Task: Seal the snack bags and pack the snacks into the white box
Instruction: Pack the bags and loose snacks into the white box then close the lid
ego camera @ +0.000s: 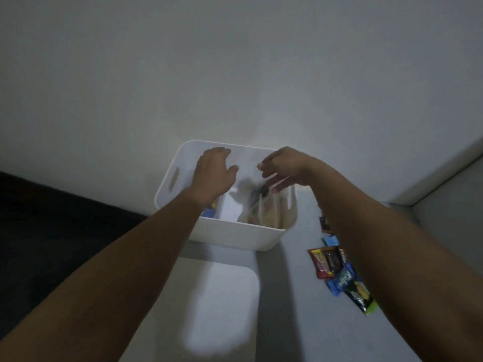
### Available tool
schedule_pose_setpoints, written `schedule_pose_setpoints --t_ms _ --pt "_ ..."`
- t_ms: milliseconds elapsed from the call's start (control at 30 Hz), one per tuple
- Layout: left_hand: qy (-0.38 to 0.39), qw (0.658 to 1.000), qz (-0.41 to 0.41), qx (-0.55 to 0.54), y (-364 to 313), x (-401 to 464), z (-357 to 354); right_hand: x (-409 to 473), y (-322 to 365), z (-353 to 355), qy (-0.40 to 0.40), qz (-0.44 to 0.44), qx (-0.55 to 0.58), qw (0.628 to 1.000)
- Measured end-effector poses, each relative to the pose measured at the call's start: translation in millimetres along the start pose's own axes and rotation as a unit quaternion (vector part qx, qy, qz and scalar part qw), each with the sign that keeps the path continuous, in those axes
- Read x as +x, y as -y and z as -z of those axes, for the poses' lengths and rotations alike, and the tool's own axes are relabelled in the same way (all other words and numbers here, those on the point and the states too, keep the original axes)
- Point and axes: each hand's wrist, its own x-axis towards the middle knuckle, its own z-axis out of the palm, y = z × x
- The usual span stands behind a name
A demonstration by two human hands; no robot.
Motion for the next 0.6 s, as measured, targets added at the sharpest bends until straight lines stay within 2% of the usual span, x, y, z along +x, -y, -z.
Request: schedule_pose_setpoints --t_ms 167,367,600 --pt "0.012 0.997 -0.079 -0.011 -80 -12 -30 -39 -42 68 -0.037 -0.003 -0.024 0.999" --pt "0.038 0.985 -0.157 -0.067 -159 -59 -86 -71 -132 126 -0.082 -0.069 -0.054 0.993" --pt "0.195 0.971 -0.135 -0.031 -181 -115 -174 -91 -243 155 -0.075 -0.132 -0.194 0.969"
